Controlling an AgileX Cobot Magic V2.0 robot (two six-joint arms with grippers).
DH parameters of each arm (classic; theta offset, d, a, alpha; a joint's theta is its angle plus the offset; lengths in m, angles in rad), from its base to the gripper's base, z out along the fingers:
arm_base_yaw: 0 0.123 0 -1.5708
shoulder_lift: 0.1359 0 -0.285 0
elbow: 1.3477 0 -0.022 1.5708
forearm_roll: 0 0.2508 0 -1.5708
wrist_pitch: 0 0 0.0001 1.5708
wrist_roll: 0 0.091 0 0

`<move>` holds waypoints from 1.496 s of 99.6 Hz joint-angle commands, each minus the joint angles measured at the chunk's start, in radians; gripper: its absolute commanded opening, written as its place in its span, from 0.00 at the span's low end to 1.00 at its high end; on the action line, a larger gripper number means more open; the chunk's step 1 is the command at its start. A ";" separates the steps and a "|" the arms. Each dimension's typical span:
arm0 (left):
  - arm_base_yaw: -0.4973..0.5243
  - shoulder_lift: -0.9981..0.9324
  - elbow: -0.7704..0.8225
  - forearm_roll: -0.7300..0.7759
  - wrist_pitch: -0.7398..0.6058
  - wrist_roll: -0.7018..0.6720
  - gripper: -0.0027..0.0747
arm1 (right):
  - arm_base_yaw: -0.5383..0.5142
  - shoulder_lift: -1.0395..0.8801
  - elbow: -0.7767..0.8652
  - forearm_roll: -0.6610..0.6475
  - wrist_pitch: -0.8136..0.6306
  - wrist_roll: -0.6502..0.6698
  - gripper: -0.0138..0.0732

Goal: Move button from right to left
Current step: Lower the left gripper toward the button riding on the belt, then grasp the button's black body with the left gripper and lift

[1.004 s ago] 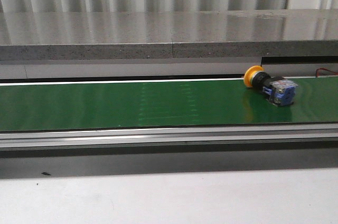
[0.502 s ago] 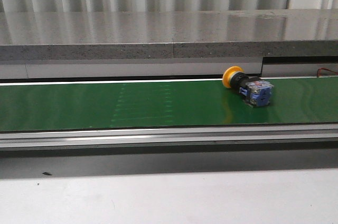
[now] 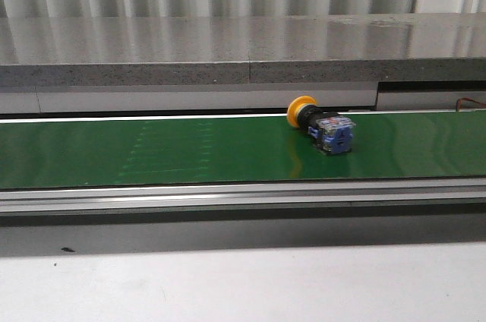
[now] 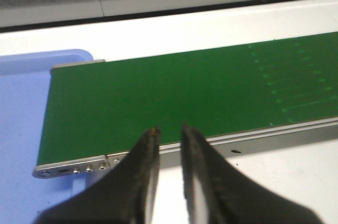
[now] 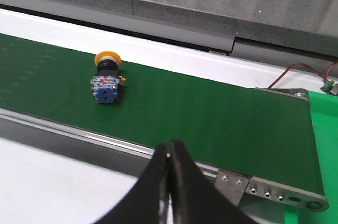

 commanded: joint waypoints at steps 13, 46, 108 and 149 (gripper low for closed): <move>-0.008 0.164 -0.096 -0.075 -0.076 -0.008 0.79 | 0.000 0.008 -0.023 0.006 -0.080 -0.008 0.08; -0.008 0.397 -0.179 -0.384 -0.028 -0.003 0.83 | 0.000 0.008 -0.023 0.006 -0.080 -0.008 0.08; -0.084 0.932 -0.672 -0.394 0.345 -0.198 0.82 | 0.000 0.008 -0.023 0.006 -0.079 -0.008 0.08; -0.332 1.263 -0.996 -0.257 0.487 -0.374 0.82 | 0.000 0.008 -0.023 0.006 -0.080 -0.008 0.08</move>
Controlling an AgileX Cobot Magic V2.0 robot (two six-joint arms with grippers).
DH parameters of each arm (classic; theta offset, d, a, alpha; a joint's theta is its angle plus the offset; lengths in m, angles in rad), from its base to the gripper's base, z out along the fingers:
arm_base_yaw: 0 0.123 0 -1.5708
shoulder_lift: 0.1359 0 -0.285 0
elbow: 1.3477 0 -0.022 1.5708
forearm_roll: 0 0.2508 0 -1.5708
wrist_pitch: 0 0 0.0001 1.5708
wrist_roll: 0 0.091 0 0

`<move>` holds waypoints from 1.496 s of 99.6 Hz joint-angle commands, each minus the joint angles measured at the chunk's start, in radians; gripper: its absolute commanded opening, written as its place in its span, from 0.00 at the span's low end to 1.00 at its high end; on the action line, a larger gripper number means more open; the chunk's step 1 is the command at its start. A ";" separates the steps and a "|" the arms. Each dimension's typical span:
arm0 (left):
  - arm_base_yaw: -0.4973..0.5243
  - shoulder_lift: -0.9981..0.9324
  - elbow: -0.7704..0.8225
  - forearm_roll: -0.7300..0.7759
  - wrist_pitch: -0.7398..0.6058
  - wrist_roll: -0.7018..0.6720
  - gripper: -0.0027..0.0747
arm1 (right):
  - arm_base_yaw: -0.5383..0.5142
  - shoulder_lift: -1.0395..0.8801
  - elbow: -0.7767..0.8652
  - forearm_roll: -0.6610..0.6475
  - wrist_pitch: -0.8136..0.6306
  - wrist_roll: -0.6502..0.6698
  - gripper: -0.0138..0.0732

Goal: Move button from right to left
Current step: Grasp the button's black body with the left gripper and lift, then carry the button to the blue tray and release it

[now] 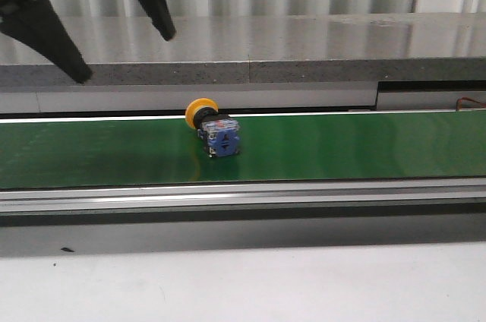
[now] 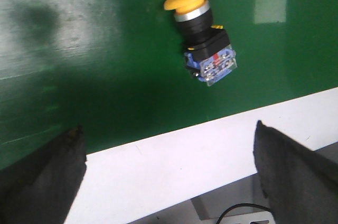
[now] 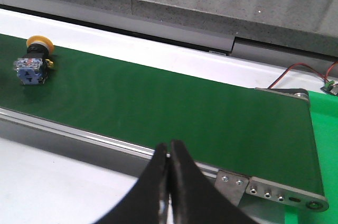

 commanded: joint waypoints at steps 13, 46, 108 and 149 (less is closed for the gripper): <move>-0.087 0.104 -0.154 0.037 0.043 -0.083 0.82 | 0.000 0.008 -0.023 0.006 -0.080 -0.008 0.08; -0.103 0.214 -0.219 0.127 0.046 -0.145 0.82 | 0.000 0.008 -0.023 0.006 -0.080 -0.008 0.08; -0.103 0.252 -0.228 0.218 0.046 -0.181 0.15 | 0.000 0.008 -0.023 0.006 -0.080 -0.008 0.08; 0.017 0.146 -0.304 0.239 0.072 -0.046 0.15 | 0.000 0.008 -0.023 0.006 -0.080 -0.008 0.08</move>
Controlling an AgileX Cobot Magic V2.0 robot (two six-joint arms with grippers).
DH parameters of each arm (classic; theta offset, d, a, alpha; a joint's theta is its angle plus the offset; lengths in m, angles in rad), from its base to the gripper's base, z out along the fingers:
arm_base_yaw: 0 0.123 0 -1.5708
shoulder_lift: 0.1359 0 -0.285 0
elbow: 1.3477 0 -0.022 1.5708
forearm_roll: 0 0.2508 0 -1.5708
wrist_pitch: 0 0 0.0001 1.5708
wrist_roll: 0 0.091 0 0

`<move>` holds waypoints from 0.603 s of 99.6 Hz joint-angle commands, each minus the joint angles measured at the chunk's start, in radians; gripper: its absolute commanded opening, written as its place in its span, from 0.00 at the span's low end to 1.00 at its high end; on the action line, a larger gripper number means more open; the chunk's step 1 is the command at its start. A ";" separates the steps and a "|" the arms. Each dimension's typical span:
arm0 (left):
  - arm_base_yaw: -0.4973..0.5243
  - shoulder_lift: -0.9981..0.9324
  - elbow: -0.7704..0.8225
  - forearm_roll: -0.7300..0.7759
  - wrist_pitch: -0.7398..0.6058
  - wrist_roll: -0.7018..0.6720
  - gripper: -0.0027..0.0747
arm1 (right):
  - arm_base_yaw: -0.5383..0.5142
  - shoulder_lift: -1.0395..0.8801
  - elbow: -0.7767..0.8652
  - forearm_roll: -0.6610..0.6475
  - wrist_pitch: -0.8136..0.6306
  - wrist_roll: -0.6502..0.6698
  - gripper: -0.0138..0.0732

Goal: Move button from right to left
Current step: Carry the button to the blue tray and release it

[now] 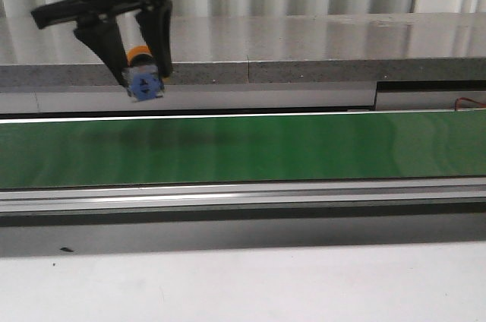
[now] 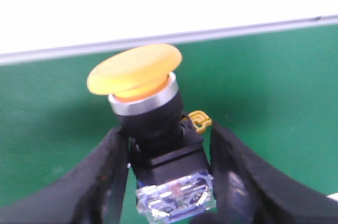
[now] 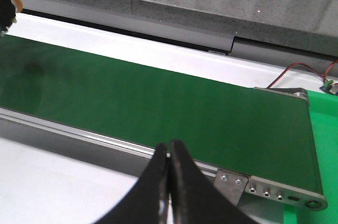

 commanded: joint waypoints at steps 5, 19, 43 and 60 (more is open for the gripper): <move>0.083 -0.101 -0.034 -0.007 0.038 0.087 0.15 | 0.000 0.008 -0.023 0.006 -0.080 -0.008 0.08; 0.172 -0.129 -0.034 -0.007 0.038 0.215 0.15 | 0.000 0.008 -0.023 0.006 -0.080 -0.008 0.08; 0.305 -0.136 -0.032 0.002 0.038 0.407 0.15 | 0.000 0.008 -0.023 0.006 -0.080 -0.008 0.08; 0.380 -0.136 -0.030 0.112 0.038 0.468 0.15 | 0.000 0.008 -0.023 0.006 -0.080 -0.008 0.08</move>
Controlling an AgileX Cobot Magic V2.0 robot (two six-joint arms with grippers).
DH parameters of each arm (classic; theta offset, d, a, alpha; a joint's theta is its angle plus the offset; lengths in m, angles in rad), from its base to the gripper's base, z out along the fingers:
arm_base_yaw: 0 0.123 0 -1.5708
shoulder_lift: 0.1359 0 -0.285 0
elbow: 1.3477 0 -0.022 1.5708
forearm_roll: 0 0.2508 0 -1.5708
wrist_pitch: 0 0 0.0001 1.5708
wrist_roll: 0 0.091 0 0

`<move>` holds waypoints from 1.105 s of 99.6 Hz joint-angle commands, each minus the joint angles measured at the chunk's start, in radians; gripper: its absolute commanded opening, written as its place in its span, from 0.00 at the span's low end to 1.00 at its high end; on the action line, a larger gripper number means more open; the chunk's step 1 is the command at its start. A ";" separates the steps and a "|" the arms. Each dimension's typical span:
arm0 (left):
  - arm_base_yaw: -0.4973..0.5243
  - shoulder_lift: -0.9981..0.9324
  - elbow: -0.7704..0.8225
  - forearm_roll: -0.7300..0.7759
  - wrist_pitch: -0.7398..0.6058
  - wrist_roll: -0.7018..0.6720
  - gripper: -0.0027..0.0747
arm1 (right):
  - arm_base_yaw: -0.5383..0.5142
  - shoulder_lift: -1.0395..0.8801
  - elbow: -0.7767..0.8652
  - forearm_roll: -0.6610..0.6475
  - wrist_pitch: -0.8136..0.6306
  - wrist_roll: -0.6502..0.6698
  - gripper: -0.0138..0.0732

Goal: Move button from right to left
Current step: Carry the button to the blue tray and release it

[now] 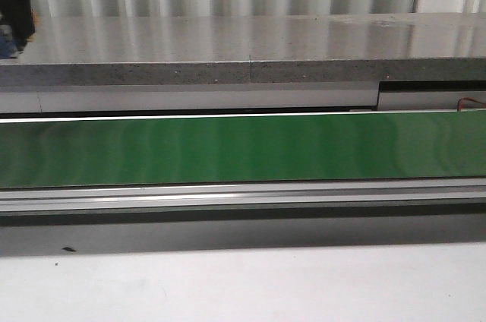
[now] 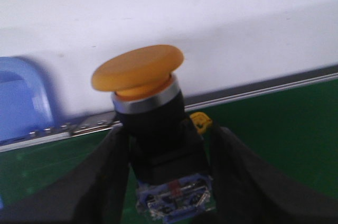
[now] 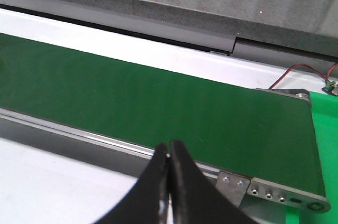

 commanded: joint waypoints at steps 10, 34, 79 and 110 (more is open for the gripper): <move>0.086 -0.060 -0.016 0.116 0.023 0.030 0.15 | 0.000 0.008 -0.023 0.006 -0.080 -0.008 0.08; 0.234 -0.060 0.051 0.114 0.023 0.084 0.15 | 0.000 0.008 -0.023 0.006 -0.080 -0.008 0.08; 0.434 -0.052 0.254 0.121 0.009 0.319 0.15 | 0.000 0.008 -0.023 0.006 -0.080 -0.008 0.08; 0.473 -0.052 0.357 0.144 -0.179 0.422 0.15 | 0.000 0.008 -0.023 0.006 -0.080 -0.008 0.08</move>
